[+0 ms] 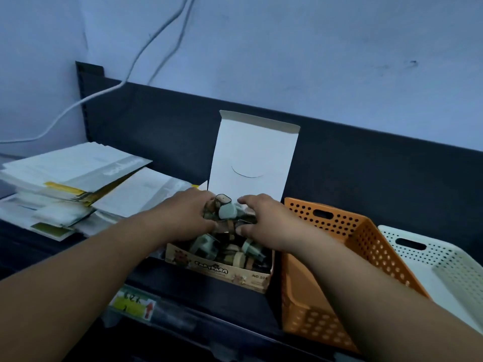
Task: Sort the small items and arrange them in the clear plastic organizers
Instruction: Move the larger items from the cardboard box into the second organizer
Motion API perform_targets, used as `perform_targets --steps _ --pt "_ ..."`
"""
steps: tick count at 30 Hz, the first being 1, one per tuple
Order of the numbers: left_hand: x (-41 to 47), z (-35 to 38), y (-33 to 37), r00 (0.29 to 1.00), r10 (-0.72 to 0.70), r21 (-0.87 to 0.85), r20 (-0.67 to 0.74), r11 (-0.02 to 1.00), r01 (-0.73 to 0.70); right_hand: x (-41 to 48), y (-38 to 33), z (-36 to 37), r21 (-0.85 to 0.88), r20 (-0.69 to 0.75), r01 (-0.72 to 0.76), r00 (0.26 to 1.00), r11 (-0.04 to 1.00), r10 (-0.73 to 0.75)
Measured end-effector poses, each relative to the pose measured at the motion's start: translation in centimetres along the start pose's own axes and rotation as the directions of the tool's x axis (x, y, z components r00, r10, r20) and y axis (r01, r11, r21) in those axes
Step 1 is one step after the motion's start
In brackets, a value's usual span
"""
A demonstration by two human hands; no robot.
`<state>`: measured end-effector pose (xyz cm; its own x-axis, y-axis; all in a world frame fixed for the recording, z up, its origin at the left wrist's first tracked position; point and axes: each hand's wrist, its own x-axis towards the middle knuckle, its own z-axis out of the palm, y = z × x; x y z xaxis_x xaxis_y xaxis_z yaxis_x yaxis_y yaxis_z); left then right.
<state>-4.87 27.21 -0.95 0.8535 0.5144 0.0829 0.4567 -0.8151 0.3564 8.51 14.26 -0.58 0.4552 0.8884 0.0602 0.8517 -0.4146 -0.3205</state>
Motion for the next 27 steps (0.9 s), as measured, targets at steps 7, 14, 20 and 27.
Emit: perform_targets --steps 7,14,20,27 --pt "2.4 1.0 -1.3 0.99 0.074 0.138 0.117 0.986 -0.09 3.8 -1.0 1.9 -0.051 0.041 -0.046 0.998 0.998 0.048" --pt "3.5 1.2 -2.3 0.988 0.077 0.129 0.132 0.987 -0.095 6.3 -0.9 2.7 0.051 0.068 -0.086 0.994 0.995 0.083" --pt "4.3 1.0 -3.3 0.993 0.109 -0.221 -0.056 0.968 -0.118 6.1 -0.4 1.6 0.166 -0.067 -0.1 0.991 0.981 0.112" --pt "5.4 -0.3 0.1 0.983 0.105 -0.632 -0.151 0.755 -0.177 3.7 0.8 -1.7 0.324 -0.286 -0.076 0.942 0.943 0.174"
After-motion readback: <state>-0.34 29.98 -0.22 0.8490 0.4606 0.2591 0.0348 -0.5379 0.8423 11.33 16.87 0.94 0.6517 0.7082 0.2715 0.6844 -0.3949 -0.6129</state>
